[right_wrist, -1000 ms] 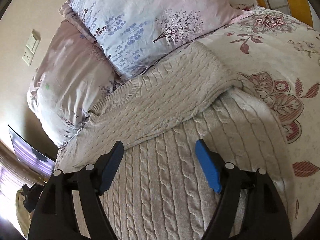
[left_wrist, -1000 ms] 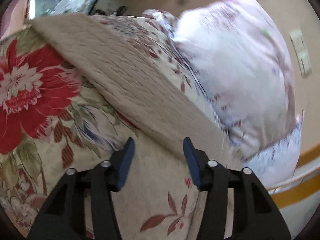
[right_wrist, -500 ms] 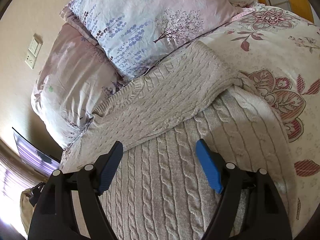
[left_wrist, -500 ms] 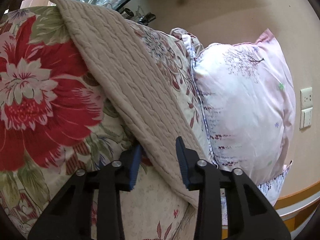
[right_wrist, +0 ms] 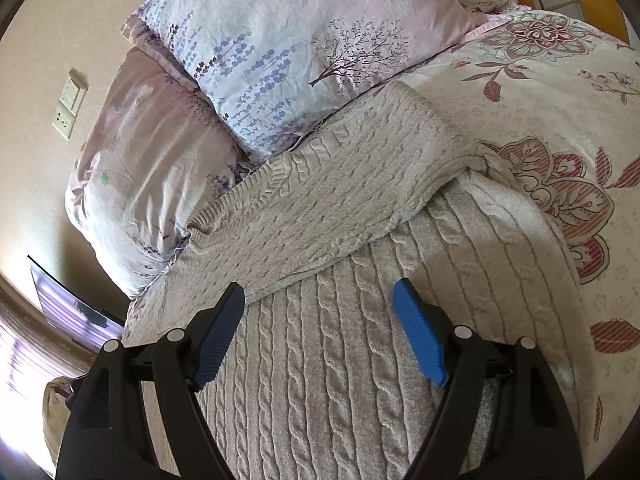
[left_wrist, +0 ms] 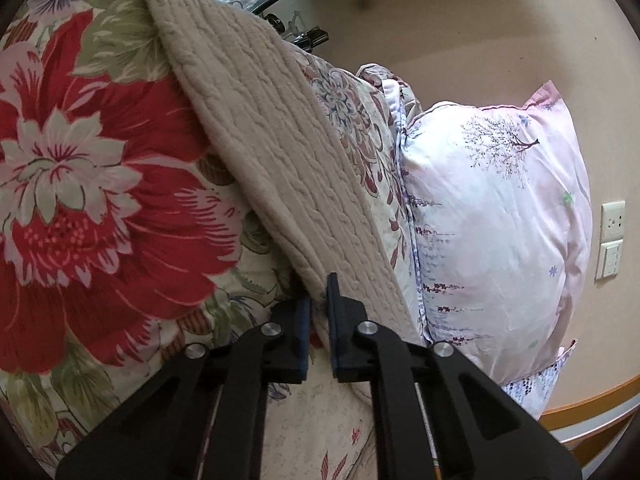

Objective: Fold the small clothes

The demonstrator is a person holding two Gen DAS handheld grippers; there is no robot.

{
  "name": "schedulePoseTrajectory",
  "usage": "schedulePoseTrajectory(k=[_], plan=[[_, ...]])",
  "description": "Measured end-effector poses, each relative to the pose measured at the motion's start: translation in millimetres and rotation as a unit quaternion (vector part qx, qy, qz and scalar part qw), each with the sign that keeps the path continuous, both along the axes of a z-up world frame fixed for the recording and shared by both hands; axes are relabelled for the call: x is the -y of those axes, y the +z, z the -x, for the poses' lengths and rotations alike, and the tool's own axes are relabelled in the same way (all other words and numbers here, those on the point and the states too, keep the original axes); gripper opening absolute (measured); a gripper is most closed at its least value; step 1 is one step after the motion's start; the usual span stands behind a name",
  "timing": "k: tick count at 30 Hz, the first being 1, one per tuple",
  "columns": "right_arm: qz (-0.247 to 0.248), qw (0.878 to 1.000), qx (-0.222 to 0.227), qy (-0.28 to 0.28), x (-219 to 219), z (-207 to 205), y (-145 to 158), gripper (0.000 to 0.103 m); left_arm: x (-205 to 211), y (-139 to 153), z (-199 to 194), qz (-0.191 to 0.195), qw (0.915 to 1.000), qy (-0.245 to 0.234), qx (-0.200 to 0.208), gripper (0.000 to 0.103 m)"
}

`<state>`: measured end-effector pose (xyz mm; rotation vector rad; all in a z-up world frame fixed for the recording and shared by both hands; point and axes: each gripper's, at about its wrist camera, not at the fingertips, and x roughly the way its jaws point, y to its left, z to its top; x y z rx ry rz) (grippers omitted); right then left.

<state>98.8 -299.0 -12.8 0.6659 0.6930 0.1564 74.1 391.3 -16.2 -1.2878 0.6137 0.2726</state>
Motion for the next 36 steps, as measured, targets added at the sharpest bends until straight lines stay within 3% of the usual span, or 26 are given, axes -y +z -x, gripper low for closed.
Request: schedulePoseTrajectory(k=[9,14,18,22,26,30,33,35,36], plan=[[-0.001,1.000,0.000,0.000,0,0,-1,0.079,16,37,-6,-0.067,0.9971,-0.020,0.031,0.005],[-0.002,1.000,0.001,0.001,0,0,-1,0.080,50,79,-23,-0.122,0.9878,-0.070,0.068,0.005],[-0.003,1.000,0.001,0.001,0,0,-2,0.080,102,106,-44,-0.162,0.9725,-0.136,0.097,0.005],[-0.003,1.000,0.001,0.002,0,0,-1,0.080,177,116,-69,-0.181,0.9496,-0.227,0.118,0.005],[-0.001,1.000,-0.003,0.003,-1,-1,1,0.080,260,103,-98,-0.177,0.9239,-0.319,0.117,0.005],[0.013,0.999,-0.025,0.018,-5,-5,7,0.080,327,70,-114,-0.167,0.8947,-0.407,0.076,0.006],[0.039,0.998,-0.027,0.049,-14,-7,22,0.080,345,49,-116,-0.152,0.8805,-0.446,0.050,0.016],[0.089,0.993,-0.008,0.079,-30,-9,43,0.080,340,45,-108,-0.139,0.8787,-0.453,0.056,0.032],[0.106,0.990,0.002,0.092,-37,-10,49,0.080,334,46,-102,-0.134,0.8805,-0.450,0.063,0.035]])
